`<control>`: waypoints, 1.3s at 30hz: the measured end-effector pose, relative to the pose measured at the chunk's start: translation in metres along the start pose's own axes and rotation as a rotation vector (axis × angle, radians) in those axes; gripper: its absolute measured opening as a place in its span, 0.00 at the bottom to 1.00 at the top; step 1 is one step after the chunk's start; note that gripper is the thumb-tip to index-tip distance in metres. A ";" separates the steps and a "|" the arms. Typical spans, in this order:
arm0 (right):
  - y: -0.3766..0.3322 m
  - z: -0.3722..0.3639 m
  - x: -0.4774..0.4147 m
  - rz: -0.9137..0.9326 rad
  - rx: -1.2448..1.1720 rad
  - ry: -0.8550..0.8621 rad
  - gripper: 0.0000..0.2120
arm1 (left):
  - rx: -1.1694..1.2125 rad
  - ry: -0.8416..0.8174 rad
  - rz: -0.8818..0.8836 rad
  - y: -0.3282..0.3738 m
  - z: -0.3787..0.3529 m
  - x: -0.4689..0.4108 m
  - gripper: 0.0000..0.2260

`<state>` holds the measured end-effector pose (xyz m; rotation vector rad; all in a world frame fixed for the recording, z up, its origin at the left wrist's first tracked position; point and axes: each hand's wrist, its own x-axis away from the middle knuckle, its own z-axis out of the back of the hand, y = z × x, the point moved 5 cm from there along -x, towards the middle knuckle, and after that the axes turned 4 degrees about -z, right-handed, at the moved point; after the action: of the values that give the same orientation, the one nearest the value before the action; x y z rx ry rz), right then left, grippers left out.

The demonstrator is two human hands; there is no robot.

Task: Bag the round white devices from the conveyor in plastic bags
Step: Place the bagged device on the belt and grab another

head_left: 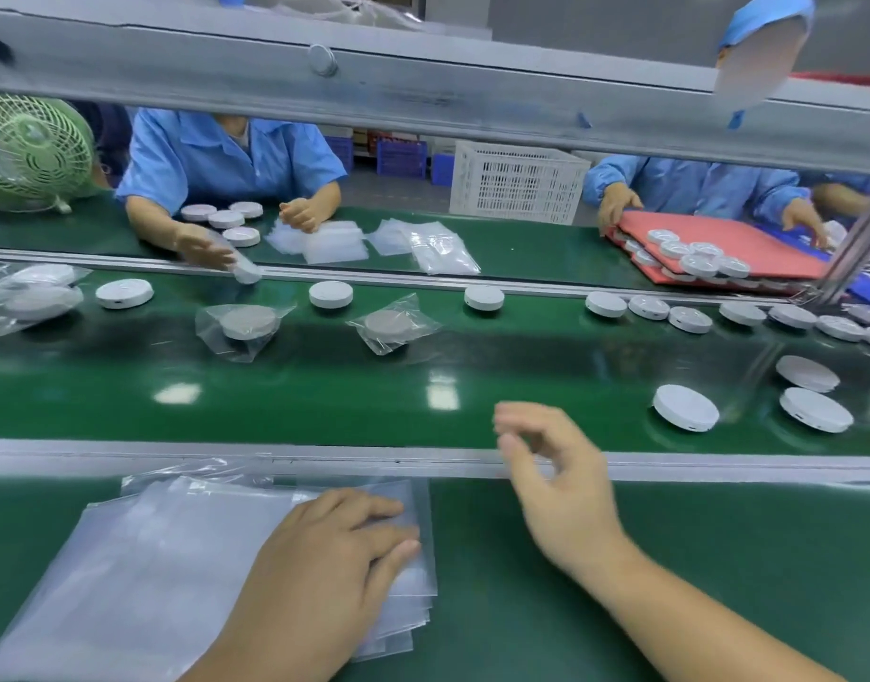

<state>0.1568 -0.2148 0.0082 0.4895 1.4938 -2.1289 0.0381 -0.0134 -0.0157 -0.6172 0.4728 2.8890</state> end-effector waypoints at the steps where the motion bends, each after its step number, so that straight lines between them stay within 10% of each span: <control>1: 0.012 0.021 -0.016 -0.047 0.049 0.101 0.14 | 0.008 0.004 0.004 0.000 0.000 0.000 0.14; 5: 0.104 0.111 -0.074 -0.514 0.976 -0.074 0.31 | 0.047 -0.043 0.026 0.000 0.000 -0.002 0.10; 8: 0.147 0.152 -0.076 -0.581 0.911 -0.187 0.25 | 0.094 -0.082 0.031 -0.005 -0.001 -0.004 0.10; 15: 0.071 0.105 -0.050 -0.150 0.751 -0.136 0.15 | 0.244 -0.078 0.094 -0.014 0.001 -0.008 0.17; 22: -0.032 0.010 0.023 0.679 0.497 -0.268 0.11 | 0.530 0.129 0.182 -0.010 0.021 -0.009 0.06; 30: -0.050 -0.022 0.028 0.011 -0.140 -0.154 0.14 | 0.798 0.181 0.147 0.009 0.025 -0.009 0.22; 35: -0.050 -0.040 0.027 -0.216 -0.166 -0.528 0.15 | 0.975 0.501 0.259 0.000 0.028 -0.011 0.07; 39: -0.050 -0.035 -0.024 -0.154 0.035 -0.280 0.08 | 0.687 0.310 0.204 -0.006 0.029 -0.015 0.24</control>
<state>0.1477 -0.1635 0.0477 0.0826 1.3741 -2.2351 0.0417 0.0006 0.0143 -0.9155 1.5524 2.5278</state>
